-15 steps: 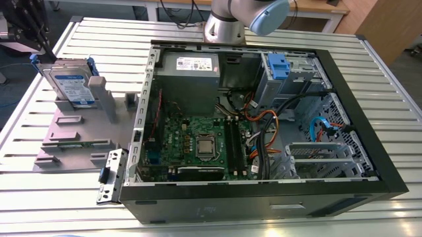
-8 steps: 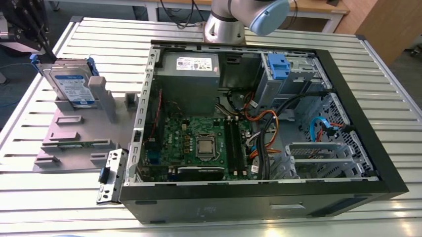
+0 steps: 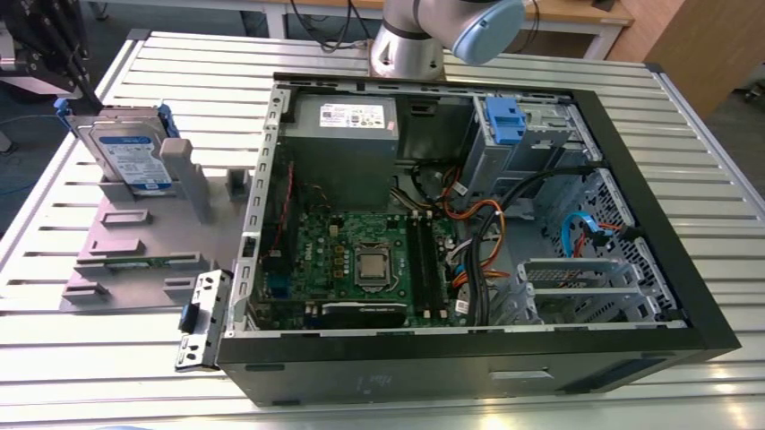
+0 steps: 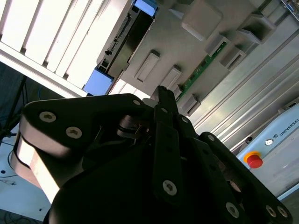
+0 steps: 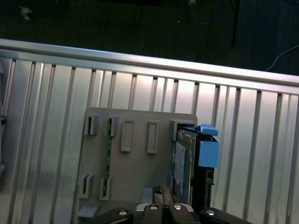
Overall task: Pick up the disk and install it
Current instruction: 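Pick up the disk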
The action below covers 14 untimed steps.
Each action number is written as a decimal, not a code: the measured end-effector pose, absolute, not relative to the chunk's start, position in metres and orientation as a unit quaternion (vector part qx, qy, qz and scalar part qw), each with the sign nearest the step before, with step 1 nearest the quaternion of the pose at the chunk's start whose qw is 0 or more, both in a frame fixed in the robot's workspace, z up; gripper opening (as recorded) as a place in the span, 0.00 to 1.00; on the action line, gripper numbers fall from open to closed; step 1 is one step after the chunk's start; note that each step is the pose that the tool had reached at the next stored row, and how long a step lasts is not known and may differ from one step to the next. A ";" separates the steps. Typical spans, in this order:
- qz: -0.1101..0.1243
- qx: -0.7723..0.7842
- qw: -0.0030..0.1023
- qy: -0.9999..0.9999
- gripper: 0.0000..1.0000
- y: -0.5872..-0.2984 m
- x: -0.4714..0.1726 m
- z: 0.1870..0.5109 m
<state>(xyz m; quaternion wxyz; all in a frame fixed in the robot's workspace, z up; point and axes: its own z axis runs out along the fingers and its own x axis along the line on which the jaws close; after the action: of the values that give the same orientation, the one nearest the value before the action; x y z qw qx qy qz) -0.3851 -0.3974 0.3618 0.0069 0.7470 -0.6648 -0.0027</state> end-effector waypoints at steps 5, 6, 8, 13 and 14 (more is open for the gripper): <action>-0.003 0.748 0.007 -0.664 0.11 -0.397 -0.385 0.362; -0.003 0.748 0.007 -0.664 0.11 -0.397 -0.385 0.362; -0.003 0.748 0.007 -0.663 0.11 -0.397 -0.385 0.362; -0.003 0.749 0.007 -0.662 0.11 -0.397 -0.385 0.362; -0.003 0.749 0.007 -0.662 0.11 -0.397 -0.385 0.362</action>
<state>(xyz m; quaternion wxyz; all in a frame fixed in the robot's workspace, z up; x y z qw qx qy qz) -0.3851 -0.3974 0.3618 0.0069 0.7493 -0.6622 -0.0027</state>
